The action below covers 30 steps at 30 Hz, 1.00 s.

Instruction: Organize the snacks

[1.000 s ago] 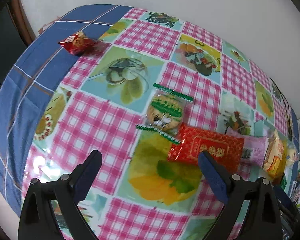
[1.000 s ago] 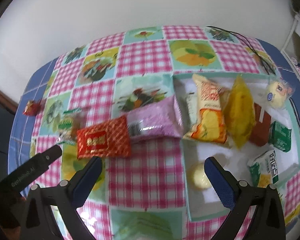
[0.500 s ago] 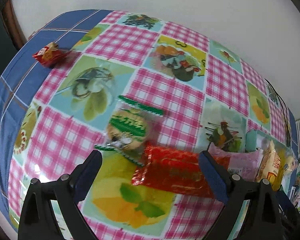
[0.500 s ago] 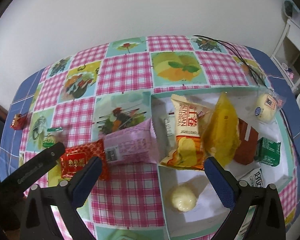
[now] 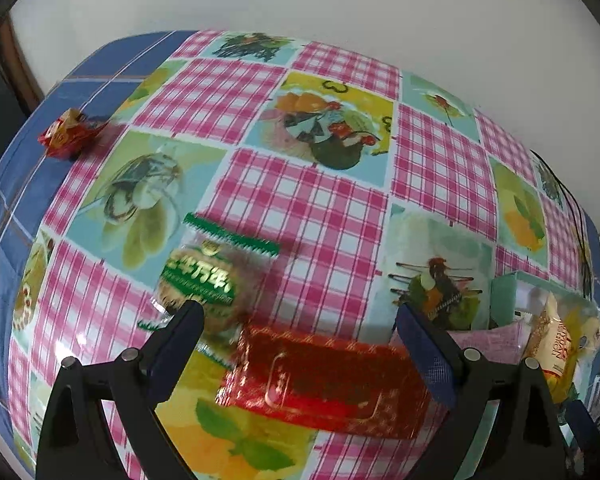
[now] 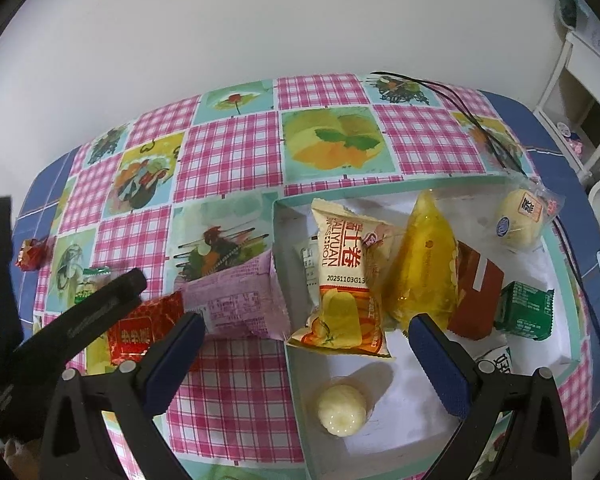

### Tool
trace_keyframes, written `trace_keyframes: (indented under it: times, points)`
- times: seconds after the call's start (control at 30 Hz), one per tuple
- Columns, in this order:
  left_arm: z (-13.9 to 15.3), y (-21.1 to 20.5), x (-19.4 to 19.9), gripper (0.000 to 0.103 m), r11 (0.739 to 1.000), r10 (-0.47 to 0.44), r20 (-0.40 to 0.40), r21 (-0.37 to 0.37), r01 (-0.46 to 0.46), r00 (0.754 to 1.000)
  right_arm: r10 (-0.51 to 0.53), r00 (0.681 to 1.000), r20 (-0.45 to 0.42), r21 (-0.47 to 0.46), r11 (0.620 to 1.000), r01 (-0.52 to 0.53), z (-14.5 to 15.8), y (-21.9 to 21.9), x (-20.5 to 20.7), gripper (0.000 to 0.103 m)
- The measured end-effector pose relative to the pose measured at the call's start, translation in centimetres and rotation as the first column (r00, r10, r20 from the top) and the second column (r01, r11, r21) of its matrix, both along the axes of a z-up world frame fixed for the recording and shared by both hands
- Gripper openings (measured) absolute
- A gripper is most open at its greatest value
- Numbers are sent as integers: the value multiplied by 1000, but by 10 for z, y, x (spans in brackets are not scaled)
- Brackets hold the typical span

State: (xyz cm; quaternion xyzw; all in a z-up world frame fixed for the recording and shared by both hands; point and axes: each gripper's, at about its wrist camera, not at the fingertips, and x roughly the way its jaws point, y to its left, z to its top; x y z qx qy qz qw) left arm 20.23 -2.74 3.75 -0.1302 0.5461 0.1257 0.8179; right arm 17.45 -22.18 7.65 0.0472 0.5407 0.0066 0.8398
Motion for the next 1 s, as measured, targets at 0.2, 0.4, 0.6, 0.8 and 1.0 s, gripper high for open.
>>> trace_keyframes:
  times: [0.2,0.4,0.6,0.8,1.0]
  points:
    - [-7,-13,1,97,996,-57,-54,67,60,997,-5,1000,5,1,1000,5,2,-3,-1,103]
    - [-8,-8,-10,97,995,-65,-98,69,72,993,-15,1000,-2,11,1000,15,4,-7,-2,103]
    - [-17,0,-23,97,994,-57,-153,82,70,987,-30,1000,-9,22,999,30,5,-13,-4,103]
    - [-16,5,-42,97,990,-71,-174,106,90,982,-36,999,0,40,999,36,9,-16,-4,103]
    - [-10,18,-58,97,992,-50,-162,108,68,986,52,998,37,83,995,-55,12,5,1,103]
